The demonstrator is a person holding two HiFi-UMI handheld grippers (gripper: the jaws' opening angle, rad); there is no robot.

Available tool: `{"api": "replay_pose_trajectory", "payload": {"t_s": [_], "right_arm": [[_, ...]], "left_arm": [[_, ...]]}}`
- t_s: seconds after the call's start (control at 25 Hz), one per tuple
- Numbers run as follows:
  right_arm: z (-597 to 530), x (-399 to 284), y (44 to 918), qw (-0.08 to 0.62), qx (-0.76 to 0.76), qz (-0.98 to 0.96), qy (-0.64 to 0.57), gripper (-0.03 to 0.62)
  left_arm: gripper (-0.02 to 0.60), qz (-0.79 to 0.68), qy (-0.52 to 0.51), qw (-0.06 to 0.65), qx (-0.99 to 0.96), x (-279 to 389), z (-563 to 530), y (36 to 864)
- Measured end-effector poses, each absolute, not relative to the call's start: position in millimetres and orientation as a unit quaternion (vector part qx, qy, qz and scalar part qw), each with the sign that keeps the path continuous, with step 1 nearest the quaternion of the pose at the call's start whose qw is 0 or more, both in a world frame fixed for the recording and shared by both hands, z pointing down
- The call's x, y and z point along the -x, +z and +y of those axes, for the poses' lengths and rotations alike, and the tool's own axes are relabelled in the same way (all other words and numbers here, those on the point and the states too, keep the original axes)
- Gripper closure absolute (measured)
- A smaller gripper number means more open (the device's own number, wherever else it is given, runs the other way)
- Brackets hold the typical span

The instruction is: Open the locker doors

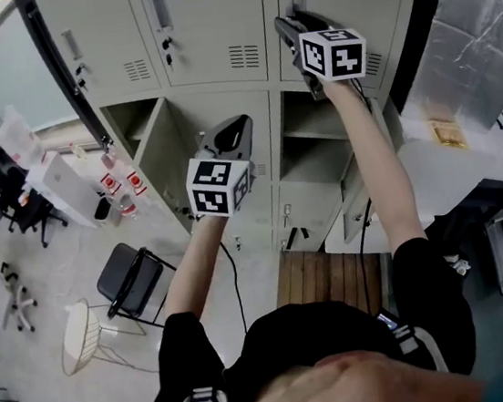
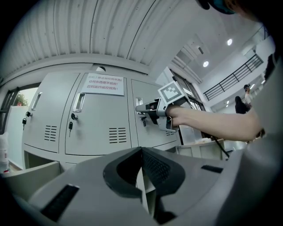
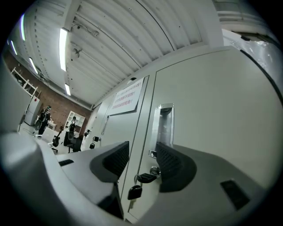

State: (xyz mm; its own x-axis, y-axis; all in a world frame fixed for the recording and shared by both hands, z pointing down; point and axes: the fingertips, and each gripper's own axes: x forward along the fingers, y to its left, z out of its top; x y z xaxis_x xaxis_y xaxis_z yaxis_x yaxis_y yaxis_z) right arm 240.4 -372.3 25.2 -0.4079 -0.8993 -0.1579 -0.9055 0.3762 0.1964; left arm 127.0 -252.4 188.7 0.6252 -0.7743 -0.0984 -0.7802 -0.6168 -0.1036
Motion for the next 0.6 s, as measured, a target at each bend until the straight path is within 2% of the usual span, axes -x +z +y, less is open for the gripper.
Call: {"api": "replay_pose_trajectory", "payload": {"t_s": [0.6], "right_arm": [[-391, -235, 4, -0.018, 0.583, 0.790, 0.188, 0.390]], "left_arm": [[0.571, 0.456, 0.036, 0.062, 0.887, -85, -238, 196]]}}
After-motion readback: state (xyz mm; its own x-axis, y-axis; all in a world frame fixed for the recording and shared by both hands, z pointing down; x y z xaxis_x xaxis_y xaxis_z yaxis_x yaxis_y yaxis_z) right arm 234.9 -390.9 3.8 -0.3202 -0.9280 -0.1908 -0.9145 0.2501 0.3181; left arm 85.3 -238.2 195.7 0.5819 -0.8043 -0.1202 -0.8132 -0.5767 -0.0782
